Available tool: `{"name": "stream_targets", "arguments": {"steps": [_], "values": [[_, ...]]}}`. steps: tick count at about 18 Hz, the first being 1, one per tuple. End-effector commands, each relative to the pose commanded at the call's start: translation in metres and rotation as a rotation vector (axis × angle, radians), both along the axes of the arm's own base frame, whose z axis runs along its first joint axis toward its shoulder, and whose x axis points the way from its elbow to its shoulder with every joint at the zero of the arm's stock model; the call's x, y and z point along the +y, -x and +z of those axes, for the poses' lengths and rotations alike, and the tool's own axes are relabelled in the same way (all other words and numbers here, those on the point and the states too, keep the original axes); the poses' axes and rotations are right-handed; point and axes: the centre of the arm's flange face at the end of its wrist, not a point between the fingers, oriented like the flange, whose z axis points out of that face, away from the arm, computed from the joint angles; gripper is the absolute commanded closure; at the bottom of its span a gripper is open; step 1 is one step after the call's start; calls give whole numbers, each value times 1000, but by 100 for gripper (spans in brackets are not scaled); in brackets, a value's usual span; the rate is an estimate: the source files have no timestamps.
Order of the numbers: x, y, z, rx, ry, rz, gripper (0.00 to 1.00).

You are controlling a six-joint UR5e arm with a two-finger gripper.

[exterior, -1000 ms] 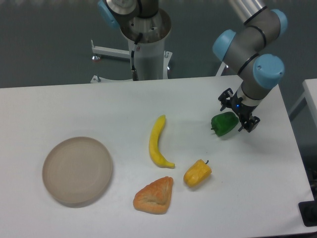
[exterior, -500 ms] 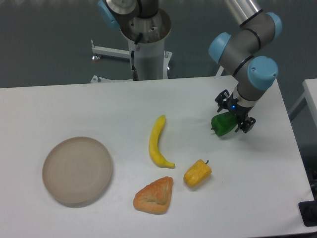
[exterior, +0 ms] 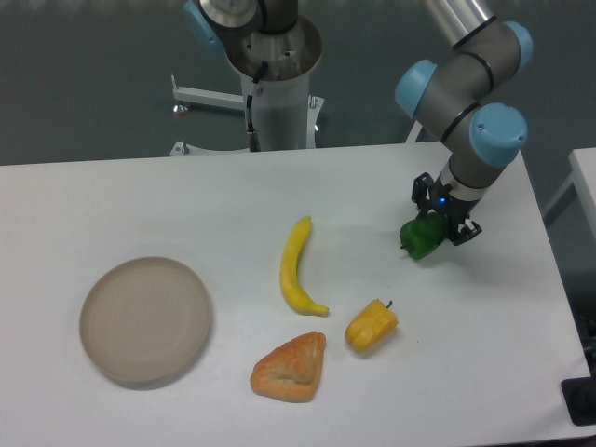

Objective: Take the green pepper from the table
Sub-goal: 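Lift the grasped green bell pepper up off the table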

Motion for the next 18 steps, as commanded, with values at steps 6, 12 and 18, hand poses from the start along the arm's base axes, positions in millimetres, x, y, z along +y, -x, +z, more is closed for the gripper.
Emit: {"name": "stream_targets", "arguments": {"steps": [6, 12, 18], "values": [[30, 9, 54, 99, -45, -27, 82], [73, 13, 109, 241, -57, -77, 82], [92, 17, 128, 277, -95, -76, 82]]}}
